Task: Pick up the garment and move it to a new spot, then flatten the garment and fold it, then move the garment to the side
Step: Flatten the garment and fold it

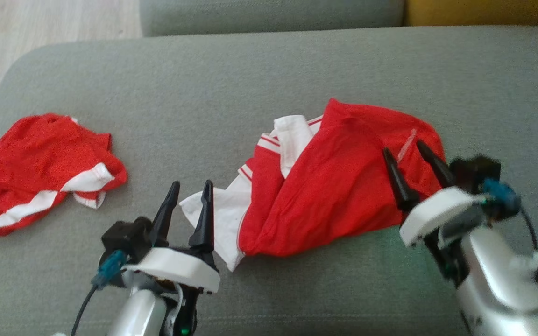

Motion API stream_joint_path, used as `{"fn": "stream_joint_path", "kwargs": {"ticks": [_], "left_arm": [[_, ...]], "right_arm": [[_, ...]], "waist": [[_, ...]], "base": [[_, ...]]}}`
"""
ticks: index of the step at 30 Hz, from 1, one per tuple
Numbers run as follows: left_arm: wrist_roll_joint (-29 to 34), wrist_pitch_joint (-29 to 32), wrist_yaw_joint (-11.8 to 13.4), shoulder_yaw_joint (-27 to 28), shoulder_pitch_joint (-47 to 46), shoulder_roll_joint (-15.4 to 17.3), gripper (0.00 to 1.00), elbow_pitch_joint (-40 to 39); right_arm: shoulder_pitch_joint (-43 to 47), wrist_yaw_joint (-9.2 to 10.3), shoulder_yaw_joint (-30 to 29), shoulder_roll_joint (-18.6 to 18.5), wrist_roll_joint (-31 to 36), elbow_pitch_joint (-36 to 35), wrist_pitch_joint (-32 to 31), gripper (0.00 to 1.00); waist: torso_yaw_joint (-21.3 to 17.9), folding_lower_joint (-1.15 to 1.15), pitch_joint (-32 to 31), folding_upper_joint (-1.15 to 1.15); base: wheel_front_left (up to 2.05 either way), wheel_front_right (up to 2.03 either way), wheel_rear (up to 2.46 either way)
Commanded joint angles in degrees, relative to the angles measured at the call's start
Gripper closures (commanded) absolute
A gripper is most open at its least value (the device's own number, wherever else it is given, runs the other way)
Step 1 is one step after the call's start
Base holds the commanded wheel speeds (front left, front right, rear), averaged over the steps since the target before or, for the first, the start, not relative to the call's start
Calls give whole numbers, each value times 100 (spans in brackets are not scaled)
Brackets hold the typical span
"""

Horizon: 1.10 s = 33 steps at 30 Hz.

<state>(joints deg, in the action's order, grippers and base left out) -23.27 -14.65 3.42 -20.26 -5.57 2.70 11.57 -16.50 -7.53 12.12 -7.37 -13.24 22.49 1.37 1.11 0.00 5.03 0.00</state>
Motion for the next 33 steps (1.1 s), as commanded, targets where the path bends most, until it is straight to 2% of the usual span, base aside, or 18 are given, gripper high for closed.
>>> {"fn": "stream_joint_path", "kwargs": {"ticks": [1,7,9,13,14,15,19,25,29,33], "left_arm": [[17,-35,-39,92,-380,18,0,-134],[-30,-35,-12,-18,-522,18,0,-99],[-63,-35,10,-67,-598,18,0,-93],[-92,-35,37,-104,-645,18,0,-105],[-97,-35,41,-114,-654,18,0,-104],[-101,-35,48,-119,-659,18,0,-103],[-109,-35,89,-73,-656,18,0,-105],[-76,-35,95,42,-591,18,0,-69],[-82,-35,98,133,-537,18,0,-84],[-69,-35,99,235,-423,18,0,-79]], "right_arm": [[-549,4,315,-217,-267,64,-178,0],[-1235,4,835,-631,-986,683,-603,0],[-1551,4,1112,-876,-1270,993,-677,0],[-1780,4,1367,-1013,-1563,1269,-724,0],[-1828,4,1460,-1031,-1714,1338,-771,36],[-1873,4,1588,-1063,-1839,1366,-799,100],[-2010,4,1873,-1225,-2193,1388,-598,100],[-1983,4,2119,-1354,-2510,1220,-221,100],[-1796,4,2012,-1506,-2690,869,-22,100],[-1365,4,1751,-1708,-2833,312,-132,100]], "waist": [[169,0,160,0],[434,0,366,0],[570,0,454,0],[664,0,522,0],[686,0,532,0],[702,0,537,0],[673,0,531,0],[371,0,356,0],[88,0,176,0],[-237,0,-25,0]], "base": [[0,0,0],[0,0,0],[0,0,0],[0,0,0],[0,0,0],[0,0,0],[0,0,0],[0,0,0],[0,0,0],[0,0,0]]}}
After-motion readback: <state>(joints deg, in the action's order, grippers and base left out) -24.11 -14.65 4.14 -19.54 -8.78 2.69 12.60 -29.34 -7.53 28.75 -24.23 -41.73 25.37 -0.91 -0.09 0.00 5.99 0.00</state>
